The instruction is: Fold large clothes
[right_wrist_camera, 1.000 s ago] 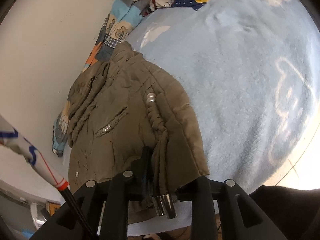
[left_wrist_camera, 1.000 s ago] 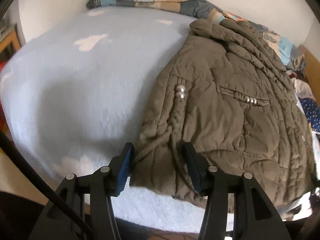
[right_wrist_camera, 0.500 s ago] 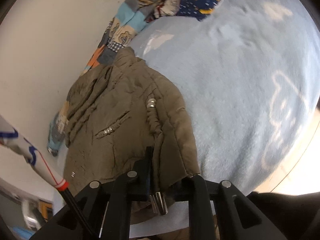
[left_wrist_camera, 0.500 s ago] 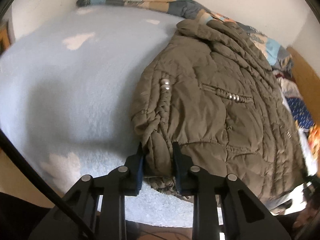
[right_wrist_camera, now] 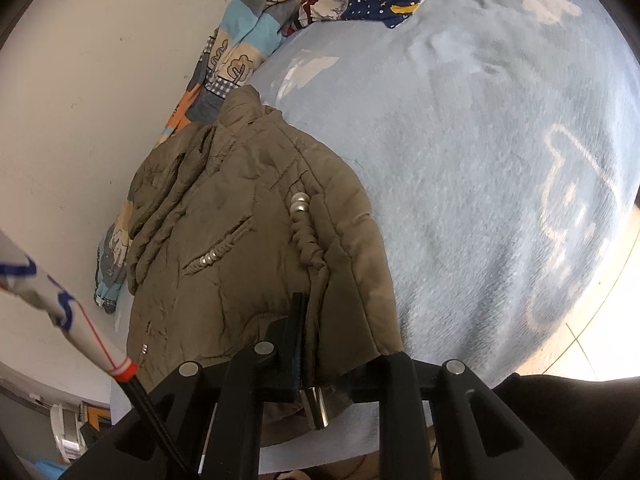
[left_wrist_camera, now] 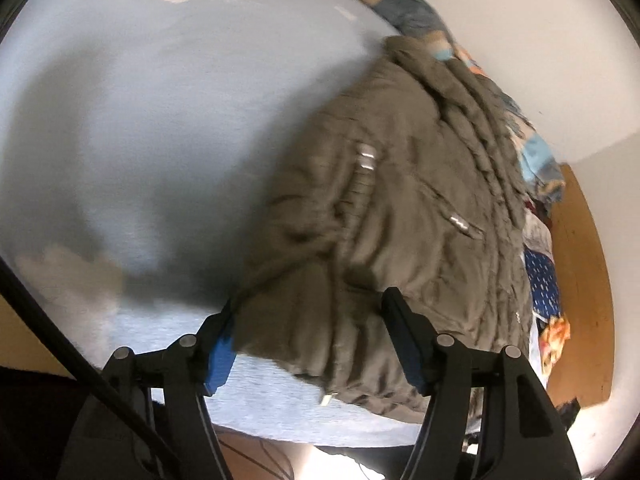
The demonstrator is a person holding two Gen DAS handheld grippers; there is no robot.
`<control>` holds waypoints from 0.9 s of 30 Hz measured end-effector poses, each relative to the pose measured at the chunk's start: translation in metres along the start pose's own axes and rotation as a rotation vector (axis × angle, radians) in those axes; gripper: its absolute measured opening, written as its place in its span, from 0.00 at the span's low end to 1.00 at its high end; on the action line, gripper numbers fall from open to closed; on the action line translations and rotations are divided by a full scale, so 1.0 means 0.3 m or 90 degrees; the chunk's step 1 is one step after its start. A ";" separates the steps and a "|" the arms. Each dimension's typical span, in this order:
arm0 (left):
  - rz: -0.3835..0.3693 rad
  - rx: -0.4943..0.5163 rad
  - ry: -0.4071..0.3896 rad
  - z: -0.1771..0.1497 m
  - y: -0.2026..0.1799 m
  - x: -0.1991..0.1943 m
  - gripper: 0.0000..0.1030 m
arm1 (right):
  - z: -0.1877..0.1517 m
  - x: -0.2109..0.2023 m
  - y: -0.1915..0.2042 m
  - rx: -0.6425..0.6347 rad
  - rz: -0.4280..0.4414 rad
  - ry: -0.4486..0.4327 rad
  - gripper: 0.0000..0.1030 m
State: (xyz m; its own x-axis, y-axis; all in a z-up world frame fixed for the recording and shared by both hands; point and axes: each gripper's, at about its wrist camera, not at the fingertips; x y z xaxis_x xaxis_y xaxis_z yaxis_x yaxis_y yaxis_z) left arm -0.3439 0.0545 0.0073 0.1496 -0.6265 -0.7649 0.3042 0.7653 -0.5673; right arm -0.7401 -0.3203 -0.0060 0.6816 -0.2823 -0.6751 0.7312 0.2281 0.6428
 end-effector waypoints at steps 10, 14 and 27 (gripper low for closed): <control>0.055 0.105 -0.029 -0.011 -0.093 0.034 0.46 | 0.002 0.009 -0.018 0.002 -0.011 0.009 0.18; 0.094 0.184 -0.073 -0.029 -0.154 0.006 0.25 | 0.004 0.029 -0.009 -0.012 -0.018 0.023 0.13; 0.089 0.316 -0.229 -0.079 -0.298 -0.204 0.19 | -0.018 -0.193 0.198 -0.208 -0.006 -0.132 0.08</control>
Point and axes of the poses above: each gripper's, at about its wrist camera, not at the fingertips, and x roughly the way its jaws point, y to its left, z to its top, and after that the axes turned 2 degrees about -x, right-handed
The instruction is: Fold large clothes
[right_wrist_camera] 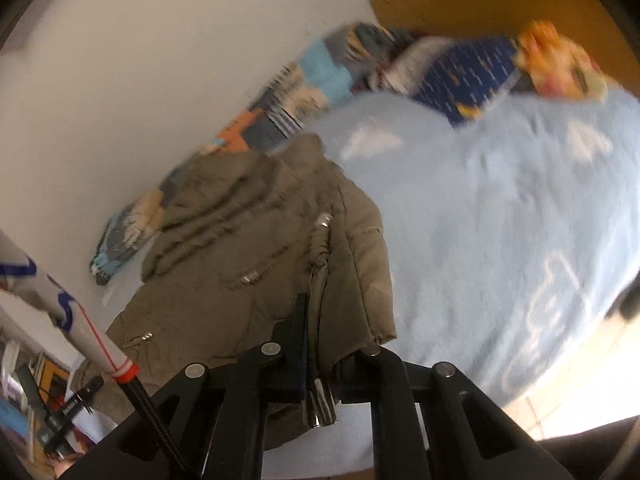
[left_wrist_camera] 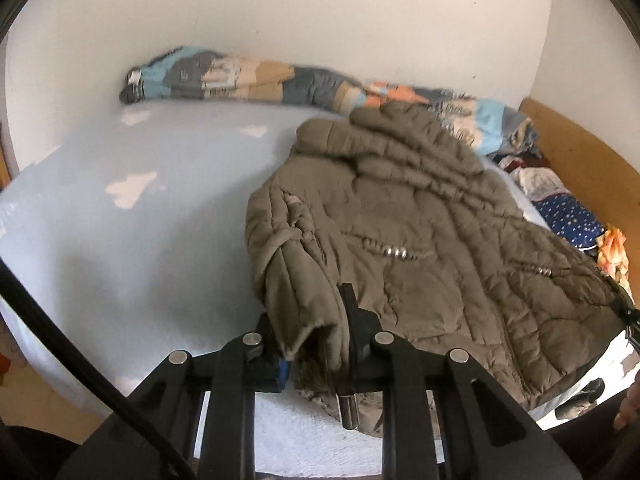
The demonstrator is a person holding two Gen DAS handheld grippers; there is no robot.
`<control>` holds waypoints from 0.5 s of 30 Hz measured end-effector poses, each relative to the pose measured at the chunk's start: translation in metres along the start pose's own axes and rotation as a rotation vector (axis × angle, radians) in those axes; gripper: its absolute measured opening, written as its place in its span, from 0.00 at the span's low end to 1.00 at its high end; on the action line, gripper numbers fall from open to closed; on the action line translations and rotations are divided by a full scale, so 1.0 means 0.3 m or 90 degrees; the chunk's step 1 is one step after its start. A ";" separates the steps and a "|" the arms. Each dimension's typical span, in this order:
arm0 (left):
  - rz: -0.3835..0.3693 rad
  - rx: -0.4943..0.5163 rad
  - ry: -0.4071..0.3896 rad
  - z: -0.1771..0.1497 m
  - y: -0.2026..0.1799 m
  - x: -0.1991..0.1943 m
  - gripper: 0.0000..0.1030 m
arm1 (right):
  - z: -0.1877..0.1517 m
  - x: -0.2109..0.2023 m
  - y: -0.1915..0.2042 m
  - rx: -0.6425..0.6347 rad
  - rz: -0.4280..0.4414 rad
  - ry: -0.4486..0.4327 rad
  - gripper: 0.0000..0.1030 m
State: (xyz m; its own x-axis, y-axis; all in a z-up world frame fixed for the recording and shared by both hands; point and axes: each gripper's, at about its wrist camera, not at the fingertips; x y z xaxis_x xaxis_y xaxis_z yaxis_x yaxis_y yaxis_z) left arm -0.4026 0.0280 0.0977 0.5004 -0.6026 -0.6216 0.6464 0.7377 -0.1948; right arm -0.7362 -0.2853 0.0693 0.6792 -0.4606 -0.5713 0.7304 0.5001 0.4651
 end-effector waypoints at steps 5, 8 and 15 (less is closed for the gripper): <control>-0.015 -0.018 -0.013 0.047 0.010 -0.031 0.19 | 0.022 -0.065 0.030 -0.009 0.030 -0.018 0.08; -0.016 -0.018 -0.016 0.100 0.002 -0.035 0.19 | 0.042 -0.091 0.044 -0.016 0.046 -0.024 0.08; -0.019 0.003 -0.046 0.249 -0.042 -0.062 0.20 | 0.159 -0.096 0.094 -0.018 0.080 -0.050 0.08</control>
Point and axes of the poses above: each gripper's, at about its wrist camera, not at the fingertips, and x roughly the way its jaws point, y to its left, z to its top, and after that the axes turned 2 degrees about -x, right-handed
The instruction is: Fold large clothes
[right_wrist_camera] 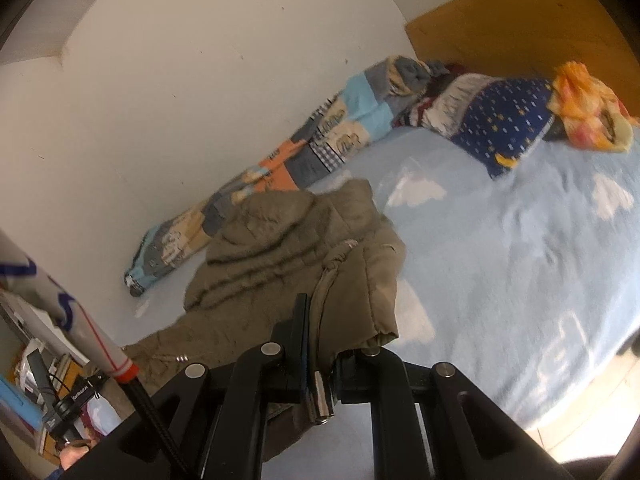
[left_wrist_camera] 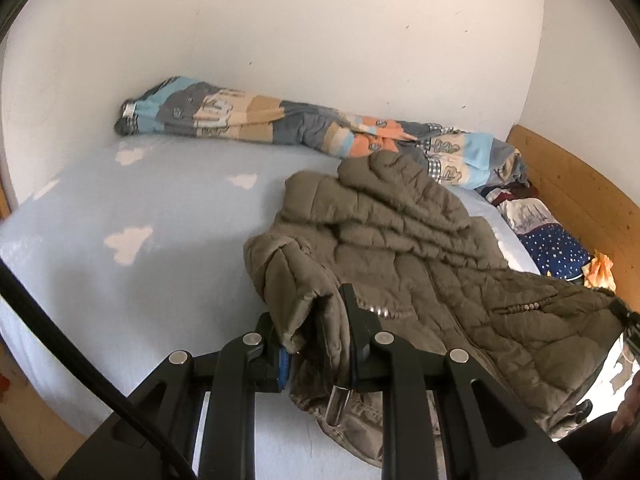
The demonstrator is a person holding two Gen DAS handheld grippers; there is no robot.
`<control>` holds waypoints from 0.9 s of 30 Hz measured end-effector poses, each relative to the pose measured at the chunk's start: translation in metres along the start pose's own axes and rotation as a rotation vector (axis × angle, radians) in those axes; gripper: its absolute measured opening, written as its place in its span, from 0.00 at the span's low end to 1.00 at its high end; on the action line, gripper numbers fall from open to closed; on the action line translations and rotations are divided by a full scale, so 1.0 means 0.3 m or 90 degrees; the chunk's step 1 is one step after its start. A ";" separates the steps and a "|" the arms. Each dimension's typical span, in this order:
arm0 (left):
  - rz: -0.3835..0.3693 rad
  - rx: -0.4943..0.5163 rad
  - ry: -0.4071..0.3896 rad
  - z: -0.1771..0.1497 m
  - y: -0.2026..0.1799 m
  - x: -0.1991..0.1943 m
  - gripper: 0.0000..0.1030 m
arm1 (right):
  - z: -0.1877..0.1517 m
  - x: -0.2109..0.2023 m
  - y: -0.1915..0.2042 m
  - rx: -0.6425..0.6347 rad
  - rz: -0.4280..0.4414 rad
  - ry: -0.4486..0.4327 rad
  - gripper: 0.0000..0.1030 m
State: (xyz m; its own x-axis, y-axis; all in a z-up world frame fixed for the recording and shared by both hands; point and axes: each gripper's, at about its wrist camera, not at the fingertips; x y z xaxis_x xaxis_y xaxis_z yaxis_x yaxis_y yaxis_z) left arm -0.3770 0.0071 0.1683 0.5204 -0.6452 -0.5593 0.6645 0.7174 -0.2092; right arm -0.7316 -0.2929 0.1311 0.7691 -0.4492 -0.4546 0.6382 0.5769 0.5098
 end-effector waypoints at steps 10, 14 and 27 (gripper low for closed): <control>-0.008 -0.024 -0.024 0.281 -0.007 0.071 0.20 | 0.280 0.098 0.055 0.029 0.038 -0.043 0.09; -0.008 -0.053 -0.028 0.391 -0.016 0.152 0.20 | 0.370 0.178 0.074 0.047 0.036 -0.063 0.09; 0.017 -0.107 -0.014 0.637 -0.046 0.603 0.29 | 0.575 0.621 0.078 0.062 -0.030 -0.091 0.09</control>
Point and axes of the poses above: each gripper's, at about its wrist camera, not at the fingertips, and x roughly the way its jaws point, y to its left, z to its top, and after that the axes turned 2 degrees about -x, right-handed
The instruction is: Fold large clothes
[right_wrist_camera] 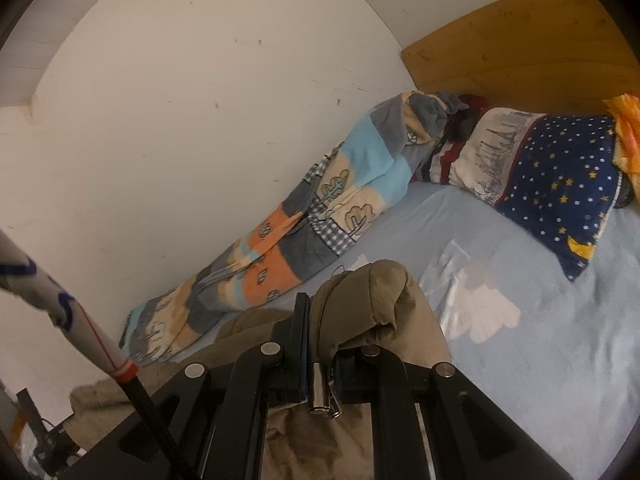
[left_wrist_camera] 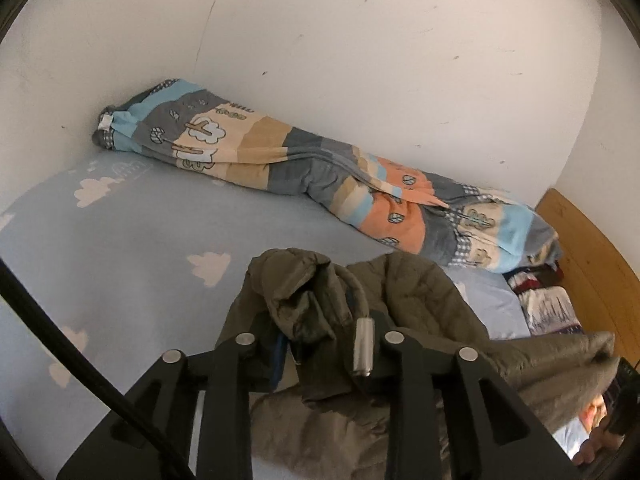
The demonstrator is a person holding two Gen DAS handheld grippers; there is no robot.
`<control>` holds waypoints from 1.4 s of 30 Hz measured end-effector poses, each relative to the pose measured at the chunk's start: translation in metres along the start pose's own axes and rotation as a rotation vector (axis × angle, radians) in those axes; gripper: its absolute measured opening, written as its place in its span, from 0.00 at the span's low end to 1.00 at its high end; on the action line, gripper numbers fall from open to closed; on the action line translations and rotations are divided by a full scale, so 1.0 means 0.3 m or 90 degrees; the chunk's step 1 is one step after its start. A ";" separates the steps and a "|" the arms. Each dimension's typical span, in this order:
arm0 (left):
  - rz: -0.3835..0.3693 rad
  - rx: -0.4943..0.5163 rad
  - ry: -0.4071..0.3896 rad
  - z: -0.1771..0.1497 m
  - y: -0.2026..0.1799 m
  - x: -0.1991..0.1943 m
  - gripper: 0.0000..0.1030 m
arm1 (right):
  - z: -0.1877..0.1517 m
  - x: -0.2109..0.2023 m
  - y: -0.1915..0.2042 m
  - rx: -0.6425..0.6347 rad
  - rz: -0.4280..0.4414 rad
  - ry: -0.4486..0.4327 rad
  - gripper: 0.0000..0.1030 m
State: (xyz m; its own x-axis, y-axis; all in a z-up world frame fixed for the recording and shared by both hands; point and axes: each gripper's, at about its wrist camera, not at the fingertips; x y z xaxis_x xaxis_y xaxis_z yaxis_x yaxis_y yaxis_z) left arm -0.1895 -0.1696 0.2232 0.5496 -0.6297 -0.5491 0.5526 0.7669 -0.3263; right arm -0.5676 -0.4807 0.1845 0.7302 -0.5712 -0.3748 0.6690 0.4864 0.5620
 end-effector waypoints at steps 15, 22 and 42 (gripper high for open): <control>-0.026 -0.126 -0.019 0.093 0.167 0.127 0.65 | -0.018 0.440 -0.071 -0.004 -0.105 0.045 0.21; -0.095 0.017 0.086 -0.034 -0.065 0.206 0.65 | 0.034 0.307 -0.046 0.002 -0.043 -0.010 0.60; -0.037 0.255 0.206 -0.365 -0.370 0.463 0.72 | -0.432 0.540 0.204 -0.251 -0.071 0.286 0.58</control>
State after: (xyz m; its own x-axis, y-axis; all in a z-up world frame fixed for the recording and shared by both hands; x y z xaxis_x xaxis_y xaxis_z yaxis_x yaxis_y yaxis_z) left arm -0.2431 -0.3285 0.0988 0.3246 -0.5504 -0.7692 0.8078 0.5844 -0.0773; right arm -0.3904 -0.4577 0.0628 0.5827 -0.3400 -0.7381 0.6832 0.6968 0.2185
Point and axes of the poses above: each gripper's, at about its wrist camera, not at the fingertips, and x roughly the way its jaws point, y to its left, z to its top, and after that the axes turned 2 degrees about -x, right-handed
